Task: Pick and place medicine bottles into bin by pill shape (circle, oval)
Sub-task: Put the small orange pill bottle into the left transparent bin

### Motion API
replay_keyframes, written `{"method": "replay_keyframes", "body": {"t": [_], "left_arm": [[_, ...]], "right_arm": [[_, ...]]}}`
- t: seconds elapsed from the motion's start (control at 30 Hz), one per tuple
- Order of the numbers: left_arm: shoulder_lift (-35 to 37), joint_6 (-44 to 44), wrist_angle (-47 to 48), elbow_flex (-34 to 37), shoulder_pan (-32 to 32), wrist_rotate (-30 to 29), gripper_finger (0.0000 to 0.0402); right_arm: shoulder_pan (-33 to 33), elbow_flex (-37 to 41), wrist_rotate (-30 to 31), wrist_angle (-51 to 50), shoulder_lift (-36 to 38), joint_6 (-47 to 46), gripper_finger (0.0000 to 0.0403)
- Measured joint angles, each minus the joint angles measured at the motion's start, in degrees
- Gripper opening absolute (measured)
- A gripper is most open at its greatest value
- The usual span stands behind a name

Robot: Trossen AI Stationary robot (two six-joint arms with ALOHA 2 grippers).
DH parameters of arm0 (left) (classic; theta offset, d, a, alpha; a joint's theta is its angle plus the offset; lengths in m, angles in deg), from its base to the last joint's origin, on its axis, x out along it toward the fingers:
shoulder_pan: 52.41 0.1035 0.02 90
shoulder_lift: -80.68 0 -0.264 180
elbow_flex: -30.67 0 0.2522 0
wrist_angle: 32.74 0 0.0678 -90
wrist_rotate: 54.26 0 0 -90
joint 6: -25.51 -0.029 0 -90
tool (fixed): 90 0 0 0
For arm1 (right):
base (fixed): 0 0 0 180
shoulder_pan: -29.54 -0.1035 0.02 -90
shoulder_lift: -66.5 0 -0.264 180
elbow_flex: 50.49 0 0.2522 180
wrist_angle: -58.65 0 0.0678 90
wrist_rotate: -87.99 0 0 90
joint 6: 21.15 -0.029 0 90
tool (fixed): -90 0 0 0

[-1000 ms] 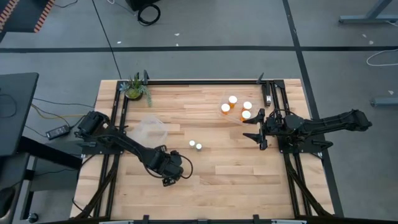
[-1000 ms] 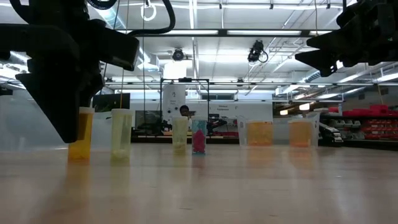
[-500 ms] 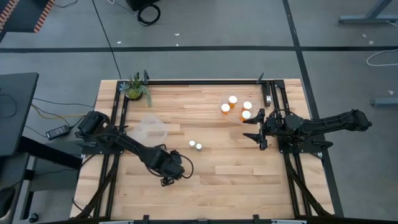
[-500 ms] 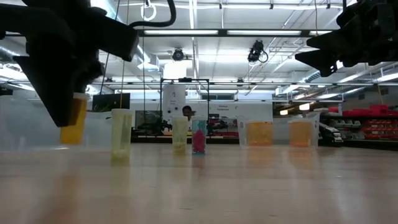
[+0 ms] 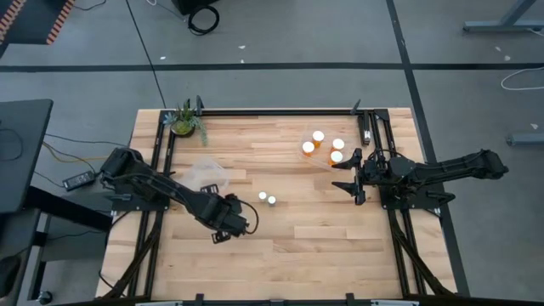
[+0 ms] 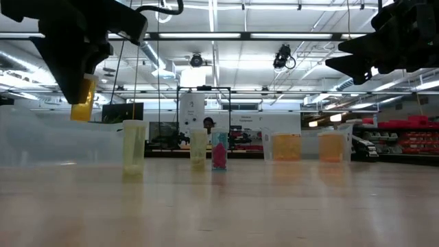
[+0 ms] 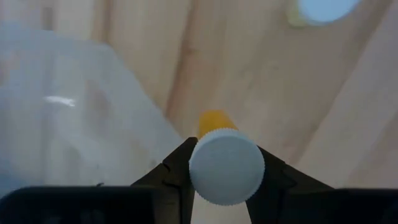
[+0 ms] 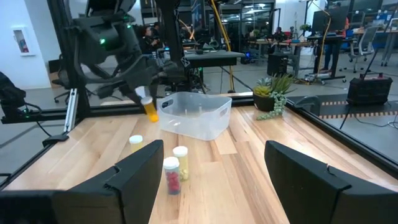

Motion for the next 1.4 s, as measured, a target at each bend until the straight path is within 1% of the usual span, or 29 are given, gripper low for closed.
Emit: {"method": "replay_keyframes", "body": {"t": [0.17, 0.33, 0.5, 0.67, 0.83, 1.0, 1.1, 1.2, 1.4], "left_arm": [[2.4, -1.2, 3.7, 0.1, 1.4, -3.2, 0.0108], [4.6, -2.6, 4.6, 1.4, 4.2, -5.2, 0.0106], [7.6, -5.3, 2.5, 7.4, 7.3, -5.5, 0.0114], [13.5, -7.1, 0.8, 15.4, 12.1, -6.2, 0.0107], [21.6, -9.7, -6.2, 23.4, 18.2, -6.4, 0.0109], [26.4, -11.4, -13.1, 30.9, 24.6, -6.2, 0.0114], [26.8, -12.9, -17.8, 33.6, 28.4, -4.4, 0.0112], [26.2, -14.8, -22.5, 34.9, 31.5, -1.8, 0.0111], [24.6, -20.5, -30.5, 35.1, 34.5, 1.8, 0.0115]], "right_arm": [[0.0, 0.0, 0.0, 0.0, 0.0, 0.0, 0.0287], [0.0, 0.0, 0.0, 0.0, 0.0, 0.0, 0.0287], [0.0, 0.0, 0.0, 0.0, 0.0, 0.0, 0.0287], [0.0, 0.0, 0.0, 0.0, 0.0, 0.0, 0.0287], [0.0, 0.0, 0.0, 0.0, 0.0, 0.0, 0.0287], [0.0, 0.0, 0.0, 0.0, 0.0, 0.0, 0.0287], [0.0, 0.0, 0.0, 0.0, 0.0, 0.0, 0.0287], [0.0, 0.0, 0.0, 0.0, 0.0, 0.0, 0.0287], [0.0, 0.0, 0.0, 0.0, 0.0, 0.0, 0.0287]]}}
